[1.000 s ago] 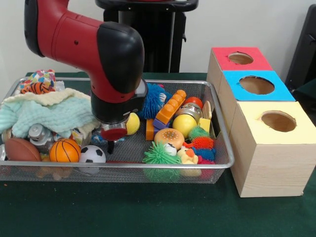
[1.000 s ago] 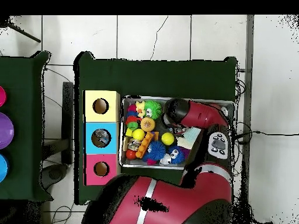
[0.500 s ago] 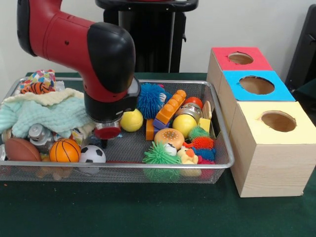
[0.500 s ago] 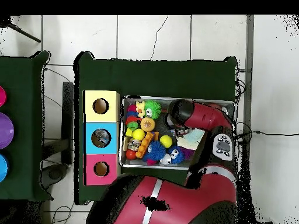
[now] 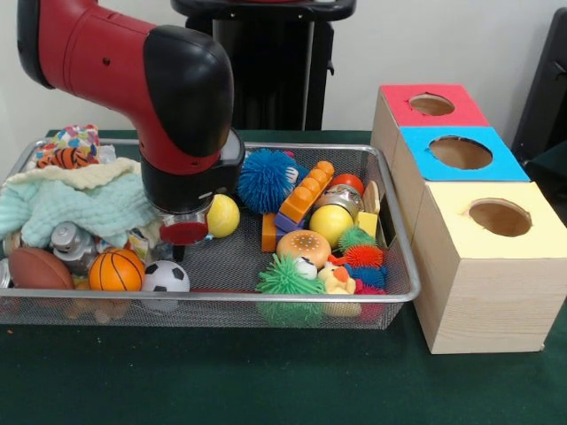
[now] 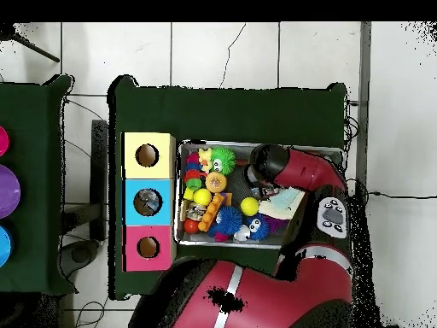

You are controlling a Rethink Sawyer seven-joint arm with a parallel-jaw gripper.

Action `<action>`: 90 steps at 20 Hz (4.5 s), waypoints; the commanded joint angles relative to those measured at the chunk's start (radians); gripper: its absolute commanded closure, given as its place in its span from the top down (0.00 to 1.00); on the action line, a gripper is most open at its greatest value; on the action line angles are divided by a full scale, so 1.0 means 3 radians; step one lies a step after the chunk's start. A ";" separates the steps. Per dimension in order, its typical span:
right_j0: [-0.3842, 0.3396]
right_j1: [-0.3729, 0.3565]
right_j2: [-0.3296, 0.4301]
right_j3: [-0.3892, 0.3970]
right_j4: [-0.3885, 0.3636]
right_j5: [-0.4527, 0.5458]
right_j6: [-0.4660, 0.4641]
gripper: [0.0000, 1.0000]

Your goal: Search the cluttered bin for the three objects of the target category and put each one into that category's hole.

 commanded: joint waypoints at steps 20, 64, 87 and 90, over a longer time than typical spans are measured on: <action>-0.0290 -0.0605 0.0761 0.0524 -0.0027 -0.0239 -0.0407 0.00; 0.0208 -0.2265 0.0634 0.1801 -0.0008 0.0494 0.0168 0.00; 0.0754 -0.1879 0.0279 0.1924 0.0399 -0.0408 0.1121 0.00; 0.0906 -0.1811 0.0147 0.1884 0.0537 -0.0381 0.1217 0.00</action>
